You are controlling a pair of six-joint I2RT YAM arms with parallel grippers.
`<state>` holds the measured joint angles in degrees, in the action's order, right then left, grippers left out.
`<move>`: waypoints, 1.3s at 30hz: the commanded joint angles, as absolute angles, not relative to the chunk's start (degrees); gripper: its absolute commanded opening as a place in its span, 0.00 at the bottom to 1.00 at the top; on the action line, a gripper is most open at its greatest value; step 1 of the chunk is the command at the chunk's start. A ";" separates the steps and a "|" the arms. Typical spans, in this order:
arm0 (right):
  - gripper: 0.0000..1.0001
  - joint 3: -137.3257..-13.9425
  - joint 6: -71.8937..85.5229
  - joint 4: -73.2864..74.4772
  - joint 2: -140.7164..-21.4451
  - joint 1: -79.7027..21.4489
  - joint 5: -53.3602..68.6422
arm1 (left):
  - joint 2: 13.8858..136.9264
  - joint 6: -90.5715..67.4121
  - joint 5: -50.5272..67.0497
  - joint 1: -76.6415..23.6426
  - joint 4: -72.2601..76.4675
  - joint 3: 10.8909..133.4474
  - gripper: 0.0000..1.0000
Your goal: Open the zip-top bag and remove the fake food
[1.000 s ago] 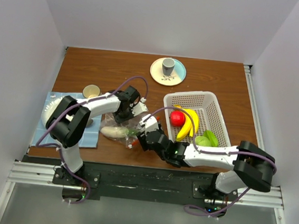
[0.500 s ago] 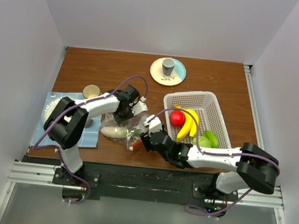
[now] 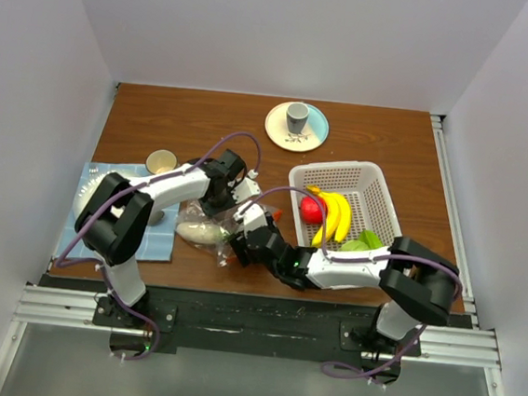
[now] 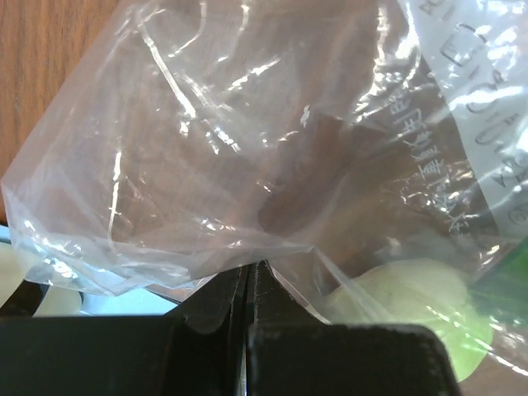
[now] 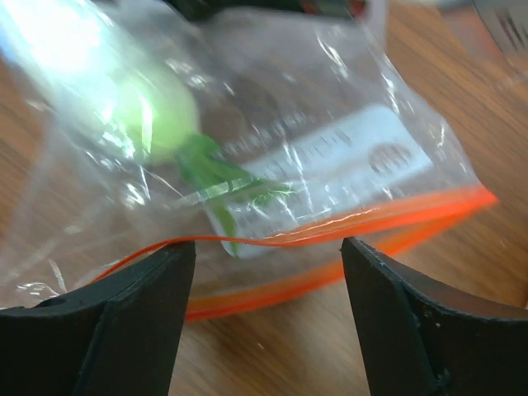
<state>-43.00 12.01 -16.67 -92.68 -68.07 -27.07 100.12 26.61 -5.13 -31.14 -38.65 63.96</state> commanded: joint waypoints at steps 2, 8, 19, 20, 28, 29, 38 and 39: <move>0.82 -48.16 10.02 -22.50 -95.26 -67.85 -23.12 | 98.88 27.16 -4.04 -31.03 -38.41 64.34 0.00; 0.92 -50.79 9.93 -25.75 -100.44 -67.85 -19.78 | 98.00 27.42 -3.96 -31.11 -38.76 63.72 0.00; 0.80 -53.08 11.34 -28.04 -106.43 -67.85 -17.05 | 97.12 27.42 -3.87 -31.03 -39.90 63.81 0.00; 0.77 -53.17 11.69 -28.12 -106.52 -67.85 -16.79 | 96.95 27.51 -3.87 -31.11 -39.90 63.72 0.00; 0.17 -51.42 13.01 -26.02 -103.02 -67.76 -14.50 | 96.33 27.69 -5.27 -31.11 -39.64 62.49 0.00; 0.13 -50.98 13.09 -25.67 -101.44 -67.76 -14.59 | 96.24 27.51 -5.27 -31.03 -39.55 62.32 0.00; 0.03 -41.93 17.31 -16.80 -85.45 -69.96 -16.78 | 95.63 27.60 -6.42 -31.03 -37.62 60.29 0.00; 0.02 -41.05 18.27 -14.61 -81.69 -70.66 -17.74 | 95.62 27.60 -6.50 -31.11 -37.62 60.12 0.00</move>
<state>-44.21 14.81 -19.70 -90.45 -68.55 -14.90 97.58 26.70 -5.41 -31.14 -38.87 61.28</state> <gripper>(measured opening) 0.050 0.013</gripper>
